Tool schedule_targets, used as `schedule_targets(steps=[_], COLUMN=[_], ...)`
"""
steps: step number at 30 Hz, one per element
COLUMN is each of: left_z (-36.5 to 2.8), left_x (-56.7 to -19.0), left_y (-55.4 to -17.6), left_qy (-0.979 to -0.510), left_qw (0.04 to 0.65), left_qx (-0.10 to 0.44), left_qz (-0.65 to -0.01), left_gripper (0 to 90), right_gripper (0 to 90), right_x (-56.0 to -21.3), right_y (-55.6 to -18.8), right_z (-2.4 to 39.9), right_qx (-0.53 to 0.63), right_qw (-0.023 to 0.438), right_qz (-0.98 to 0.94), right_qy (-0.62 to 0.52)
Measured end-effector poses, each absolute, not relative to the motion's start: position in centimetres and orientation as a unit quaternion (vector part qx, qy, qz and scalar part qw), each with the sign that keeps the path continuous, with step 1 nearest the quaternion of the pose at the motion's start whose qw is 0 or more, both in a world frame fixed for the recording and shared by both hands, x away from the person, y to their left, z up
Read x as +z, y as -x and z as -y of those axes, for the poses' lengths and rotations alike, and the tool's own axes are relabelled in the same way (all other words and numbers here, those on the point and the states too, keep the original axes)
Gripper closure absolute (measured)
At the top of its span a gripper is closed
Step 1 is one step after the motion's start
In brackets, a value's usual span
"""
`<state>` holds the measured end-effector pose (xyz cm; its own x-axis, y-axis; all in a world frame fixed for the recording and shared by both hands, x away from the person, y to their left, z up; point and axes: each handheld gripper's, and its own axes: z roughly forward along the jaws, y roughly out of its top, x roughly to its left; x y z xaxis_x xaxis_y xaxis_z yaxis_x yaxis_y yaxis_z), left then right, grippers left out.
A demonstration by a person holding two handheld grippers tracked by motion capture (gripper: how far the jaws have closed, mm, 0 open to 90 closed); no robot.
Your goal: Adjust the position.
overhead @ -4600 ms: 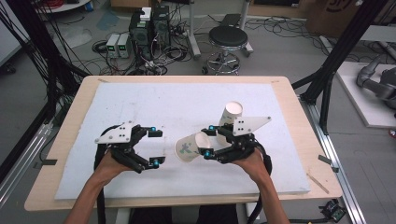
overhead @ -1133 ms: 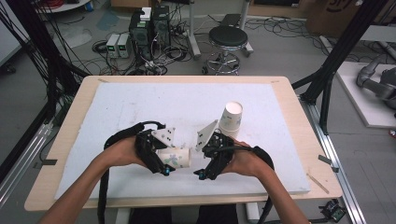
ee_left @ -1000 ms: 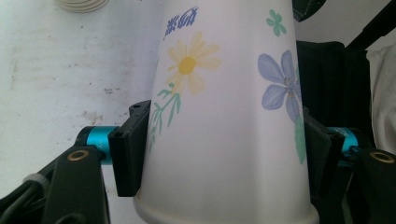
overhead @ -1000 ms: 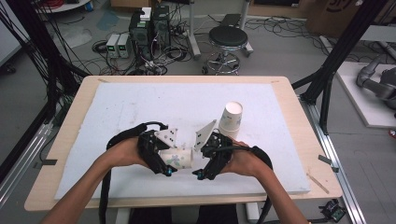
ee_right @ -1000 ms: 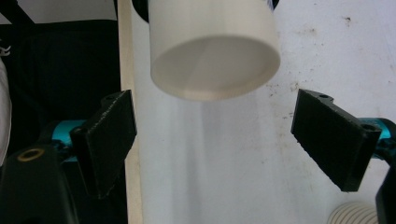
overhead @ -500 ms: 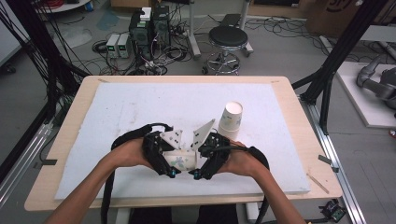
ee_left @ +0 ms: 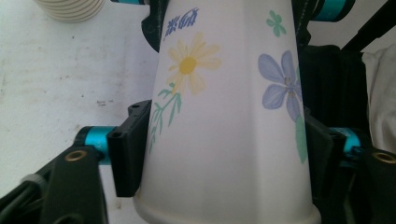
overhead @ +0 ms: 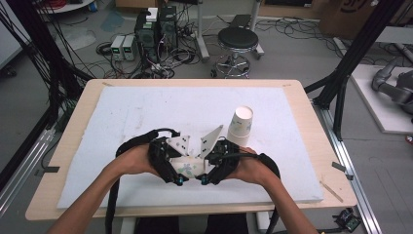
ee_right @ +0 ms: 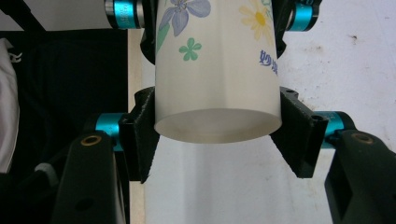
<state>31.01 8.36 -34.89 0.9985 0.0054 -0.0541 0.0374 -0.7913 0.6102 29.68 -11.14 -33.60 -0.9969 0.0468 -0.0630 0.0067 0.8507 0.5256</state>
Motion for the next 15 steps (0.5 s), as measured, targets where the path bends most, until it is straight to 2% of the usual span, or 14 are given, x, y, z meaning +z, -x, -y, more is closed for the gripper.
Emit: schedule_targets(steps=[2, 3, 10, 15], left_z=[-8.7, -8.9, -9.6, -11.5], left_x=[-34.7, -34.7, -34.2, -34.3], left_y=[-31.2, -31.3, -31.3, -31.1], left_qy=[-0.938, -0.932, -0.920, -0.891], left_qw=[0.347, 0.362, 0.392, 0.451], left_qx=[-0.022, -0.028, -0.017, -0.008], left_qz=[-0.012, -0.010, -0.011, -0.044], left_gripper=[13.2, 11.2, 10.3, 7.4], right_gripper=[37.6, 37.6, 37.6, 37.6], right_x=[-33.6, -33.6, -33.9, -34.0], right_y=[-29.7, -29.7, -29.7, -29.5], right_z=[11.2, 11.2, 11.6, 12.5], right_qx=[0.271, 0.273, 0.277, 0.295], right_qw=[0.038, 0.036, 0.036, 0.040], right_qz=[-0.962, -0.961, -0.960, -0.954], right_qy=[-0.014, -0.014, -0.021, -0.031])
